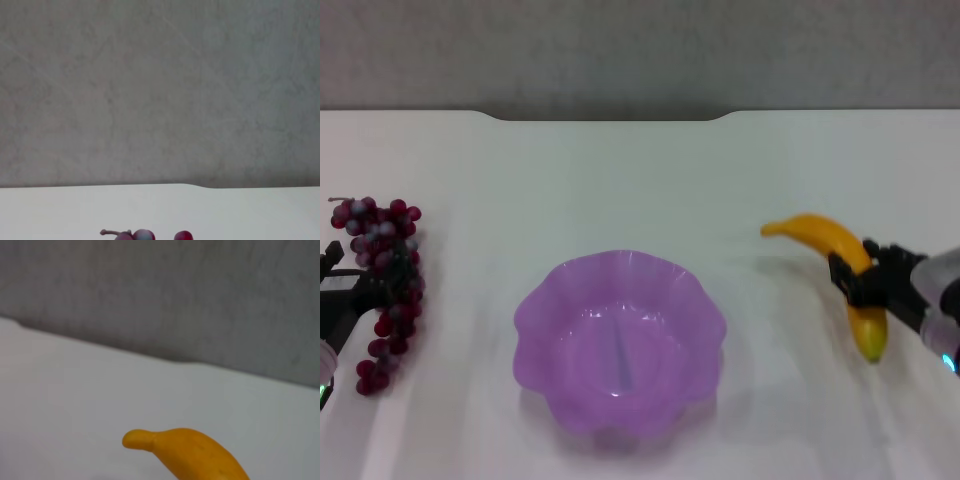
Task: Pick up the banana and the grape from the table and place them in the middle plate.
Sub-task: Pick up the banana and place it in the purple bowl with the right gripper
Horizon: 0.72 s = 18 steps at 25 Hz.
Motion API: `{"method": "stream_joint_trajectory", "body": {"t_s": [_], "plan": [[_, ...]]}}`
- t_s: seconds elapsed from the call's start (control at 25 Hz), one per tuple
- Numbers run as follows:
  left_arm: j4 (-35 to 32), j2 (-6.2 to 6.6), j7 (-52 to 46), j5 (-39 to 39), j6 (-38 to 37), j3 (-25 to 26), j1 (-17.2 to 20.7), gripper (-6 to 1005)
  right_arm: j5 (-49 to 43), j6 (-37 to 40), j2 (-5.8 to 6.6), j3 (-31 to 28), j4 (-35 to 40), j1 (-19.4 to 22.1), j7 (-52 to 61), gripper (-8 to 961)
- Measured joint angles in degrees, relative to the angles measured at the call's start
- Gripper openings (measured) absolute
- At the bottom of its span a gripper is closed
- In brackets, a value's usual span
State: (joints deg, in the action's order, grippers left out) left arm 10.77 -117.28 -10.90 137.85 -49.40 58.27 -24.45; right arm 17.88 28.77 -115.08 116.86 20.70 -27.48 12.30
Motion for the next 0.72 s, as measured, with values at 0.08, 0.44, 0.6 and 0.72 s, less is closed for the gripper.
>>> {"method": "stream_joint_trajectory", "body": {"t_s": [0.08, 0.44, 0.6, 0.72], "plan": [[0.0, 0.04, 0.0, 0.0, 0.0, 0.0, 0.0, 897, -0.1, 1.1, 0.2, -1.0, 1.1, -0.6, 0.0, 488], [-0.1, 0.13, 0.0, 0.1, 0.0, 0.0, 0.0, 897, -1.0, 5.3, 0.34, 0.1, 6.0, -5.5, 0.0, 486], [-0.1, 0.13, 0.0, 0.0, 0.0, 0.0, 0.0, 897, -1.5, 5.2, 0.15, 6.7, 9.7, -6.2, 1.4, 486], [-0.1, 0.12, 0.0, 0.0, 0.0, 0.1, 0.1, 897, -1.5, 5.2, 0.05, 13.0, 10.6, -7.4, 4.1, 486]]}}
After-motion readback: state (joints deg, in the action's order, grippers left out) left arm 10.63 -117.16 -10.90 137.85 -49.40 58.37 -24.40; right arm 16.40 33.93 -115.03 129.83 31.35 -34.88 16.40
